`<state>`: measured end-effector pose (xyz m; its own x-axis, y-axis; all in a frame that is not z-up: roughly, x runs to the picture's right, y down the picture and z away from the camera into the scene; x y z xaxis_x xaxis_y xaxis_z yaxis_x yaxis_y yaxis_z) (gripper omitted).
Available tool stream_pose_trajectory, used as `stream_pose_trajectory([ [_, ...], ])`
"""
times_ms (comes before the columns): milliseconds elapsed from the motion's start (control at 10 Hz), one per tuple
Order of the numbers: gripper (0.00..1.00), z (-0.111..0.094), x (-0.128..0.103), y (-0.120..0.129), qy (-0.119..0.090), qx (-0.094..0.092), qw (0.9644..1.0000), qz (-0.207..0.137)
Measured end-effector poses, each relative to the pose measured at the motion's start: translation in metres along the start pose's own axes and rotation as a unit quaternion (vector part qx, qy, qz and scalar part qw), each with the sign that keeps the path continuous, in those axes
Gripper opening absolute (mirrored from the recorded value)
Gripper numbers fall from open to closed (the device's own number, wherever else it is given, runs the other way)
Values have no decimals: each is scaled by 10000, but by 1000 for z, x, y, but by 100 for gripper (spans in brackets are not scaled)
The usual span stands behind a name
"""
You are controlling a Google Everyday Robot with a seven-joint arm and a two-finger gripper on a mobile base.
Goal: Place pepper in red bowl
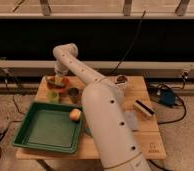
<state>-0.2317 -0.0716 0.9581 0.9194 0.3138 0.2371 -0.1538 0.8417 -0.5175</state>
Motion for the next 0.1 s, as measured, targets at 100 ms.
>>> stream_pose_trajectory([
  [100, 80, 0, 0, 0, -1, 0, 10000, 0],
])
